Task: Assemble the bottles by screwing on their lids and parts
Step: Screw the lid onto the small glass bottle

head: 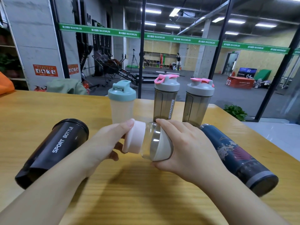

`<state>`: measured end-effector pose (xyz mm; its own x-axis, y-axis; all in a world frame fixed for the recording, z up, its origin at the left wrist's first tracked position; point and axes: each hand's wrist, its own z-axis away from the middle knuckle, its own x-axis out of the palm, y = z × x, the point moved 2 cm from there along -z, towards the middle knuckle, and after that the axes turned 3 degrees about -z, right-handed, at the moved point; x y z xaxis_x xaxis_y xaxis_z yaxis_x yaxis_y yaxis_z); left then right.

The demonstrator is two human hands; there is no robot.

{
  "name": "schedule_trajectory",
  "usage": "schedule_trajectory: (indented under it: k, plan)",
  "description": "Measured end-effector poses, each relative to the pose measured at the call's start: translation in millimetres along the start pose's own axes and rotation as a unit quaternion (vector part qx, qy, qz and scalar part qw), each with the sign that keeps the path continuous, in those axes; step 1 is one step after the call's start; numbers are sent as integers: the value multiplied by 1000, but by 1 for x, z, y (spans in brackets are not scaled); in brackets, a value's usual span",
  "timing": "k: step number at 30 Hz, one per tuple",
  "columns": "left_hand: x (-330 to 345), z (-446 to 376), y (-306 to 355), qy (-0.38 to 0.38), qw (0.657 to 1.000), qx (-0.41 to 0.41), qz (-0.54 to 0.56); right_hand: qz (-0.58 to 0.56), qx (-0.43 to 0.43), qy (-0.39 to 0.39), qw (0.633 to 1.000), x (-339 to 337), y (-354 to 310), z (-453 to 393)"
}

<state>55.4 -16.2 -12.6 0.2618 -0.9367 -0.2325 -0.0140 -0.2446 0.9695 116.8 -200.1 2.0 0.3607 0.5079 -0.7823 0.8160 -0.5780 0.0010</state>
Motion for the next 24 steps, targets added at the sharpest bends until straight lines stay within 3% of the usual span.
schedule_trajectory:
  k: [4,15,20,24]
  plan:
    - [-2,3,4,-51,996,66,21,2,-2,-4,1000,-1,1,1]
    - [-7,4,0,-89,980,156,83,4,4,-9,1000,-1,1,1]
    - [-5,1,4,5,988,133,78,8,3,-5,1000,-2,1,1]
    - [-2,-1,-2,41,999,15,20,5,1,1,1000,-2,0,1]
